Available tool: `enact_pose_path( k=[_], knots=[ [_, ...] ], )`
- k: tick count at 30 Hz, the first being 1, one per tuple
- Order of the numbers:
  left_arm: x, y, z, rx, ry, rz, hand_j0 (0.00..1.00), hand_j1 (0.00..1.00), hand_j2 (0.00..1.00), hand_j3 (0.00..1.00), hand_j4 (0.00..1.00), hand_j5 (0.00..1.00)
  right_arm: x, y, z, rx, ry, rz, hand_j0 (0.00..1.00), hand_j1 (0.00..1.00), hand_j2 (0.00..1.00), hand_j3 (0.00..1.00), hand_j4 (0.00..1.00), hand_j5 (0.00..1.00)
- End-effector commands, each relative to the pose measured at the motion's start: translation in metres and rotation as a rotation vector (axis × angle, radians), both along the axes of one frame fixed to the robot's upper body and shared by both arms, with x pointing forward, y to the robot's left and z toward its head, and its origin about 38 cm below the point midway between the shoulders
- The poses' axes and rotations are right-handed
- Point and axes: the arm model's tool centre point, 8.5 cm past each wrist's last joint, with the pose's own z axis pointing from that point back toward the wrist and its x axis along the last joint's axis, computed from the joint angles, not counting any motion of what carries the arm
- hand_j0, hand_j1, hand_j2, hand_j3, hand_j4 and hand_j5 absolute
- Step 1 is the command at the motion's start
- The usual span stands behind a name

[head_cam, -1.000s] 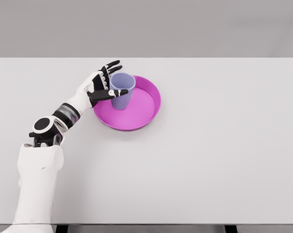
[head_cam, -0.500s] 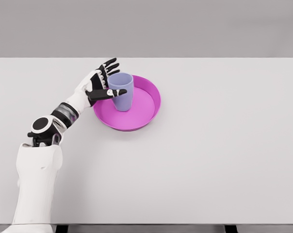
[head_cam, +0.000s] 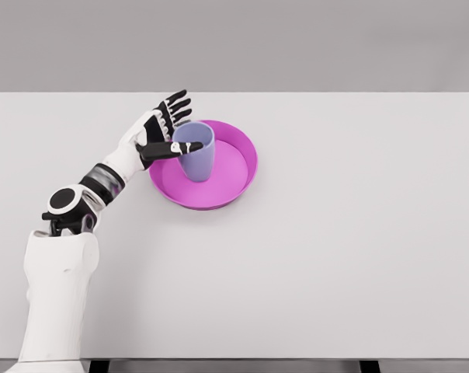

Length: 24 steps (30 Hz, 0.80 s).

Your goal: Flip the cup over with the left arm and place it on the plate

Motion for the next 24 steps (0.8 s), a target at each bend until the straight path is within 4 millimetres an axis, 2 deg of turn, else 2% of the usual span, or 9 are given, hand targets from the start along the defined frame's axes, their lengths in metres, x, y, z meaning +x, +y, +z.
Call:
enact_pose_path(
  k=[1,13,17,18,24],
  knots=[
    [0.0,0.0,0.003,-0.007,-0.01,-0.003,1.0,1.0,1.0,1.0,1.0,1.0,0.0,0.0,0.0,0.0,-0.001,0.0,1.0,1.0,1.0,1.0,1.0,1.0],
    [0.004,0.001,0.014,-0.007,-0.069,0.004,1.0,1.0,1.0,1.0,1.0,1.0,0.0,0.0,0.0,0.0,0.0,0.0,1.0,1.0,1.0,1.0,1.0,1.0],
    [0.013,0.001,0.05,-0.005,-0.276,0.023,1.0,1.0,1.0,1.0,1.0,1.0,0.0,0.0,0.0,0.0,0.0,0.0,1.0,1.0,1.0,1.0,1.0,1.0],
    [0.016,0.007,0.061,0.012,-0.322,0.024,1.0,1.0,1.0,1.0,1.0,1.0,0.0,0.0,0.0,0.0,0.0,0.0,1.0,1.0,1.0,1.0,1.0,1.0],
    [0.007,0.103,0.088,0.19,-0.537,0.084,1.0,1.0,1.0,1.0,1.0,1.0,0.0,0.0,0.0,0.0,0.0,0.0,1.0,1.0,1.0,1.0,1.0,1.0]
  ],
)
